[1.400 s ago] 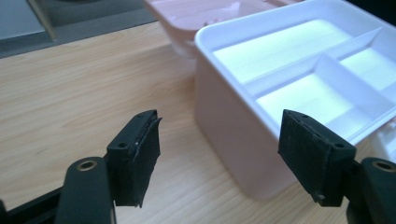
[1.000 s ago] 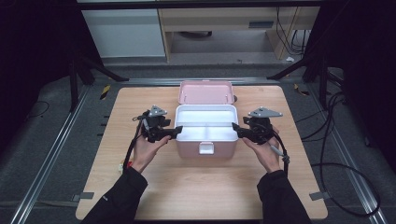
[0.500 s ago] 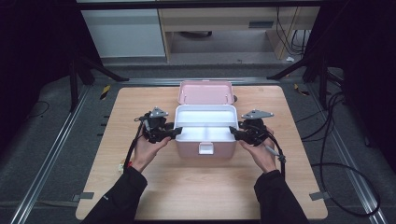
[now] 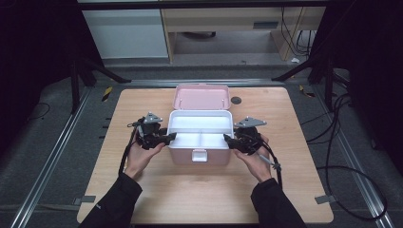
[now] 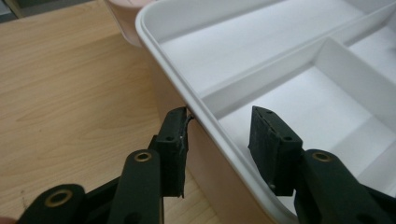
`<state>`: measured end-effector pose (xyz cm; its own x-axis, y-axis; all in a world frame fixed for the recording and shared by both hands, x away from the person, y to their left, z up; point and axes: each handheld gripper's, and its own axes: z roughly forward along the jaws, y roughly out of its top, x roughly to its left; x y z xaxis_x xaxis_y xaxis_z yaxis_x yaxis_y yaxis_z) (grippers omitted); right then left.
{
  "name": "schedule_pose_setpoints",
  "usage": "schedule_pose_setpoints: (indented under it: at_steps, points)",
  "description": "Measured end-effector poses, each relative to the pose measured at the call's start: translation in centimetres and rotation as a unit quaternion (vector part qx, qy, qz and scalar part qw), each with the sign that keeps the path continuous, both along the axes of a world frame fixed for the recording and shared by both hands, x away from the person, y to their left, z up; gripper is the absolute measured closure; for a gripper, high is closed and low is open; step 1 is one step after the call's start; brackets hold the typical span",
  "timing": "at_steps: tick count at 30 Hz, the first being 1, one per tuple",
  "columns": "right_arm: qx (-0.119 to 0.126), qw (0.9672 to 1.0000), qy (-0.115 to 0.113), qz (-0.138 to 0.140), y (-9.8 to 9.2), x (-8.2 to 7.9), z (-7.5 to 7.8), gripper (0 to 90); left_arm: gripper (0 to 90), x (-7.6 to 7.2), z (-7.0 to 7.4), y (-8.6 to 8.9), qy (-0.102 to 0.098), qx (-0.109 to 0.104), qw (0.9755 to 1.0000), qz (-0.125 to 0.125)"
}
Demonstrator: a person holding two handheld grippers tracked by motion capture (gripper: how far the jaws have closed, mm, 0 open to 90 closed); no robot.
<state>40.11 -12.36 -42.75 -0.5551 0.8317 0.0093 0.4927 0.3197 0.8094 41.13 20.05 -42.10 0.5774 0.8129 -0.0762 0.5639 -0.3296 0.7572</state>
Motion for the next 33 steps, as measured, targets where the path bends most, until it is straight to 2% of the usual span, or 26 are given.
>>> schedule_pose_setpoints:
  at_steps: [3,5,8,13,17,20,23,24,26,28,30,31,33]
  points:
    - [0.01,0.9999,0.005,-0.004,-0.1,0.0,-0.1,55.9,57.1,-0.1,0.1,0.0,-0.002,0.006,1.0,-0.003]
    - [0.006,1.0,0.006,-0.001,0.0,0.0,0.1,53.7,56.0,-0.1,0.3,0.1,-0.008,0.002,0.9999,-0.006]
    - [0.0,0.9999,-0.012,0.005,-0.3,-0.1,0.8,46.3,52.3,-0.2,1.0,0.6,-0.02,-0.005,0.9996,-0.02]
    - [0.022,0.9989,-0.039,0.014,-1.6,0.3,2.4,37.7,46.7,-0.2,2.9,1.2,-0.049,-0.003,0.9978,-0.045]
    - [0.042,0.997,-0.049,0.042,-2.3,1.0,3.9,35.4,45.5,0.5,4.2,1.3,-0.063,0.01,0.9957,-0.067]
    - [0.03,0.9958,-0.048,0.071,-2.4,1.7,4.8,35.5,46.3,1.2,4.8,1.3,-0.057,0.019,0.9941,-0.09]
    - [0.005,0.9922,-0.057,0.111,-2.4,2.5,5.8,40.7,46.4,2.0,5.1,1.0,-0.049,0.04,0.9911,-0.117]
    - [-0.006,0.9905,-0.063,0.122,-2.4,2.6,6.0,43.6,46.7,2.2,5.1,0.9,-0.048,0.041,0.9902,-0.124]
    - [-0.021,0.9869,-0.059,0.148,-2.2,3.1,6.4,45.4,47.5,2.6,5.2,0.7,-0.044,0.046,0.988,-0.141]
    - [-0.034,0.9829,-0.051,0.173,-2.0,3.6,6.6,46.1,48.5,3.2,5.2,0.4,-0.041,0.051,0.9845,-0.163]
    - [-0.05,0.9786,-0.043,0.195,-1.6,3.9,6.7,47.5,49.8,3.6,5.0,0.1,-0.034,0.067,0.9812,-0.178]
    - [-0.061,0.9756,-0.039,0.207,-1.5,4.1,6.8,47.6,51.0,3.9,5.0,0.0,-0.032,0.075,0.9788,-0.188]
    - [-0.075,0.97,-0.034,0.229,-1.2,4.5,6.8,49.3,54.0,4.2,5.0,-0.2,-0.023,0.075,0.9751,-0.207]
